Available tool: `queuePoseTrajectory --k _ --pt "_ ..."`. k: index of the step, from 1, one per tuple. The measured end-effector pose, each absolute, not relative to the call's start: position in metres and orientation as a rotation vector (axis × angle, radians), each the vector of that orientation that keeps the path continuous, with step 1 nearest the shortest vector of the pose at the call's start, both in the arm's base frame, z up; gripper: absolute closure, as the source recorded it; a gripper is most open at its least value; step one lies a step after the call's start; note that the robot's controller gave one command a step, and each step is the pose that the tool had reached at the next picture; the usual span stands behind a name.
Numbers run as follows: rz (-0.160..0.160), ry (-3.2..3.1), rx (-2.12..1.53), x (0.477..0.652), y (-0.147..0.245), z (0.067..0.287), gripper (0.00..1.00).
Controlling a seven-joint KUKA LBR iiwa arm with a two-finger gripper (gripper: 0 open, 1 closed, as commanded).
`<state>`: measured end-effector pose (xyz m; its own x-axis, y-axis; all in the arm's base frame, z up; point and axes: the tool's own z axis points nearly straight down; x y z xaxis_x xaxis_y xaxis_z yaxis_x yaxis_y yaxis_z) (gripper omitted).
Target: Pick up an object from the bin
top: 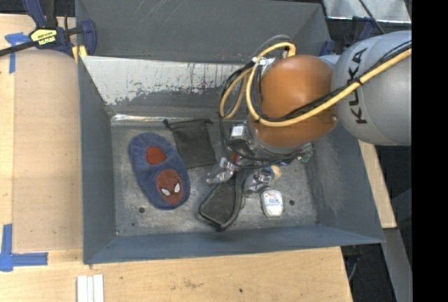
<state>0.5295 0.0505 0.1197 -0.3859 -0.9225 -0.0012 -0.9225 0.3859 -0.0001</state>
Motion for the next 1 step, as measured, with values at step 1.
queuePoseTrajectory --k 1 --pt "-0.002 2.615 -1.734 0.5300 0.0502 0.1745 1.00"
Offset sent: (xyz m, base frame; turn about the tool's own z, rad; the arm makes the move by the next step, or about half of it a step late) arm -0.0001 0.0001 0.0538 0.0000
